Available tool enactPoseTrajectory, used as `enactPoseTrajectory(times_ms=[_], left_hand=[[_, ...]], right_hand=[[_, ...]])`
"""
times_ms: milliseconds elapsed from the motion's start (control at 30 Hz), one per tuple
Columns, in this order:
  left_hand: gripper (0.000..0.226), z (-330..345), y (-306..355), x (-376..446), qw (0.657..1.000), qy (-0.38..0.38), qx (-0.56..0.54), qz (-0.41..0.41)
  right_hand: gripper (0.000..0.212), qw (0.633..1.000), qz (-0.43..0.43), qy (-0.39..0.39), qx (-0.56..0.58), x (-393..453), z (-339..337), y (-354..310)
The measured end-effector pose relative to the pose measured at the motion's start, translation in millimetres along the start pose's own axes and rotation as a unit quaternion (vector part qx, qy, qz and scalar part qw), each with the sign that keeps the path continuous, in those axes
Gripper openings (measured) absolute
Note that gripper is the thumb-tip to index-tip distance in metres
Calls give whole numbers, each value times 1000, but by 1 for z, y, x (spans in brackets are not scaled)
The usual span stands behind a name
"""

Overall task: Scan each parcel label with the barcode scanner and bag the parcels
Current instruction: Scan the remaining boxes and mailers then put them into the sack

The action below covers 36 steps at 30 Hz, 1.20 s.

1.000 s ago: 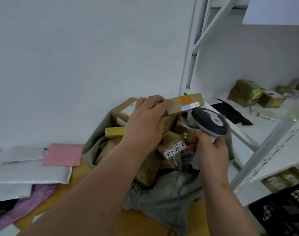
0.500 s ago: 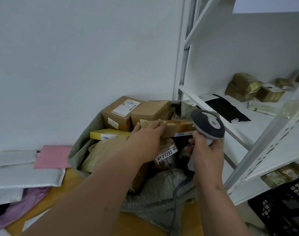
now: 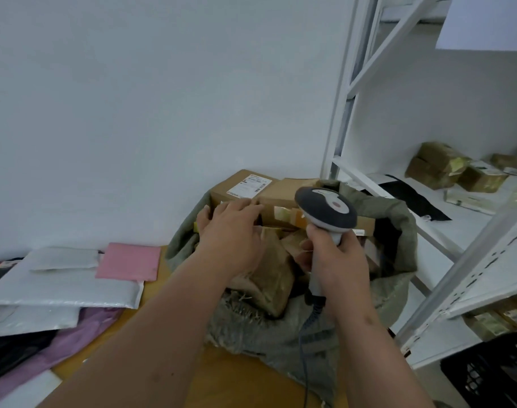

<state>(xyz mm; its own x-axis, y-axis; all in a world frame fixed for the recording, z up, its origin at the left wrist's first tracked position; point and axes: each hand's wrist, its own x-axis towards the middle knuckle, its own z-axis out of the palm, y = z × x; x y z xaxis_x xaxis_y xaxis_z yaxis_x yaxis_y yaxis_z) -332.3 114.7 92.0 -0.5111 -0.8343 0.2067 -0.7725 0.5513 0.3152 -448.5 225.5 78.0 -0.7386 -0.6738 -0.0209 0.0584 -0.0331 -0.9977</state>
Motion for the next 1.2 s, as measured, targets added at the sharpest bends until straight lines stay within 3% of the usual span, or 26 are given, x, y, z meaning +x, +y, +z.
enactPoseTrajectory(times_ms=[267,667,1200], left_hand=[[39,-40,-100,-57,998,25,-27,-55],[40,-56,-249,-145,983,-36,-22,-180],[43,-12,-351,-165,937,-105,-78,-323]], right_hand=[[6,998,-16,-60,-22,-75,80,0],[7,986,44,-158,-33,-174,202,44],[13,959,108,-231,-128,-143,290,103]])
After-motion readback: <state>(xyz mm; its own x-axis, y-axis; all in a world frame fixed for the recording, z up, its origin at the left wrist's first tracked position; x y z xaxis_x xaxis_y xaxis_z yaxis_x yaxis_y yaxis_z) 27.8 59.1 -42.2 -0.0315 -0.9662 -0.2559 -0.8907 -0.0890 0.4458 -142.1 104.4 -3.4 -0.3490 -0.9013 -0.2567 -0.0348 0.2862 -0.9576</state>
